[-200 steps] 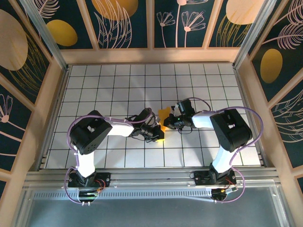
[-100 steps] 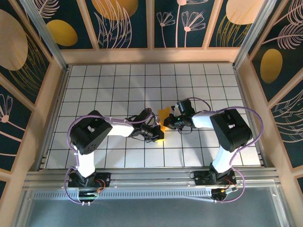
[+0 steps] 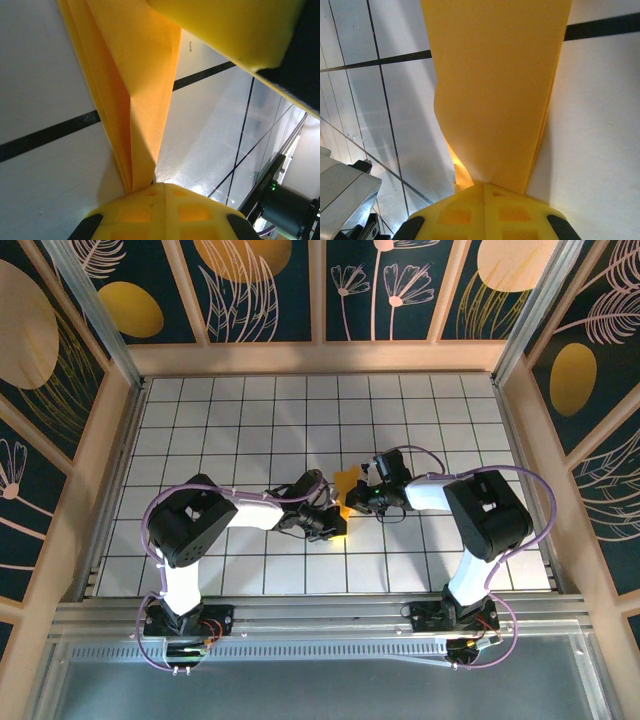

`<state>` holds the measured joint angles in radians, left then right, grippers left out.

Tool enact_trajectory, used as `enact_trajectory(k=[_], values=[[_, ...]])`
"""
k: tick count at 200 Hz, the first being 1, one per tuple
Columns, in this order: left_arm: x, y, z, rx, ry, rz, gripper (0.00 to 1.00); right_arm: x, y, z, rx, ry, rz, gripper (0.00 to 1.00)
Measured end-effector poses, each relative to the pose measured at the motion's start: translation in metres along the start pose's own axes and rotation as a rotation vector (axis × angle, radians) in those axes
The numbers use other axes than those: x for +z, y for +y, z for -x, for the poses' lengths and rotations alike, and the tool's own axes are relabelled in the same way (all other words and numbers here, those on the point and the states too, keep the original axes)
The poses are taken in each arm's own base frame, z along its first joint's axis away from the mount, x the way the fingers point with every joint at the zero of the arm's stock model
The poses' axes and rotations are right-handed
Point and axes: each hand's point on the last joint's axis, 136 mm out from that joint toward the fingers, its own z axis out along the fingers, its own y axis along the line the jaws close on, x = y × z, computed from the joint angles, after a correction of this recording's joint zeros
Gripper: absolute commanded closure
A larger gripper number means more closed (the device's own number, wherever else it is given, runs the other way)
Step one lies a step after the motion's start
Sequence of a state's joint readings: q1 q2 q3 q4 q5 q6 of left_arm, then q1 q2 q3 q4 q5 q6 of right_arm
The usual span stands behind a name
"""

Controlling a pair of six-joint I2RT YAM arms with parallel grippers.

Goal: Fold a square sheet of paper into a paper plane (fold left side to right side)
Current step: Fold the wing for the fifth time at the center of the table.

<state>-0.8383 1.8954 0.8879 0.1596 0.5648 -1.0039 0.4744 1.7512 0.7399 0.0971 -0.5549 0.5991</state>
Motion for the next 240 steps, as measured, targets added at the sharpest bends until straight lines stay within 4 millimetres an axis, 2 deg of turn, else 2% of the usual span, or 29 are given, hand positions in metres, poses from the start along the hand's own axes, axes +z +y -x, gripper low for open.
enact_trajectory(k=[98, 154, 175, 202, 240], values=[[0.0, 0.001, -0.005, 0.023, -0.016, 0.017, 0.95, 0.0, 0.0, 0.0, -0.014, 0.002, -0.005, 1.0], [-0.009, 0.01, -0.033, 0.02, 0.026, 0.018, 0.95, 0.0, 0.0, 0.0, -0.014, 0.004, -0.008, 1.0], [-0.012, 0.01, -0.037, 0.012, 0.038, 0.019, 0.96, 0.0, 0.0, 0.0, -0.014, 0.004, -0.01, 1.0], [-0.018, -0.003, -0.034, 0.024, 0.029, -0.005, 0.97, 0.0, 0.0, 0.0, -0.014, 0.005, -0.013, 1.0], [-0.025, -0.033, -0.007, 0.05, -0.025, -0.062, 1.0, 0.0, 0.0, 0.0, -0.015, 0.004, -0.014, 1.0]])
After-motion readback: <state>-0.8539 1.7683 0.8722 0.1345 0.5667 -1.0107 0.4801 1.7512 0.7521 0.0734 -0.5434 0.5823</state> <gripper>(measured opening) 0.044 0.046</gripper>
